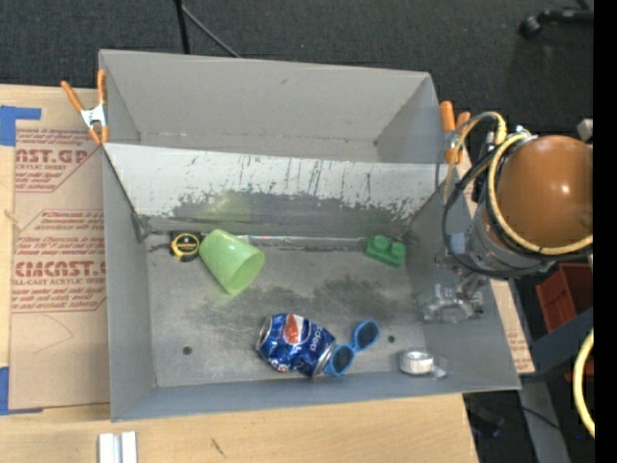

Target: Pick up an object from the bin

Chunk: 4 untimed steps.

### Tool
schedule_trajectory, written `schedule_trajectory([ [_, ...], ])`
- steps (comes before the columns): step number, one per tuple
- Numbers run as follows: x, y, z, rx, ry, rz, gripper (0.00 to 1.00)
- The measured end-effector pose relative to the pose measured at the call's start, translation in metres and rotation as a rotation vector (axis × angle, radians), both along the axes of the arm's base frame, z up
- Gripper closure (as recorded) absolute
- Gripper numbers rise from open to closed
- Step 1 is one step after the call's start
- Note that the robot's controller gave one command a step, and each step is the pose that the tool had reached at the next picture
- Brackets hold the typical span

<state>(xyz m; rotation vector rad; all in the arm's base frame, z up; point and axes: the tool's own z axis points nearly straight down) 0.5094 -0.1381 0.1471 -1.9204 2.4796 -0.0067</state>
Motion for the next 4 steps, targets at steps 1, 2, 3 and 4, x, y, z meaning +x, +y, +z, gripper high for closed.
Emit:
schedule_trajectory([
  [1,-0.001,0.001,-0.004,0.004,0.006,0.000,0.00],
  [2,-0.028,0.029,-0.062,0.006,0.014,-0.003,0.00],
  [3,-0.023,0.079,-0.078,0.004,0.008,0.114,0.00],
  [4,-0.023,0.076,-0.078,0.002,0.008,0.110,1.00],
])
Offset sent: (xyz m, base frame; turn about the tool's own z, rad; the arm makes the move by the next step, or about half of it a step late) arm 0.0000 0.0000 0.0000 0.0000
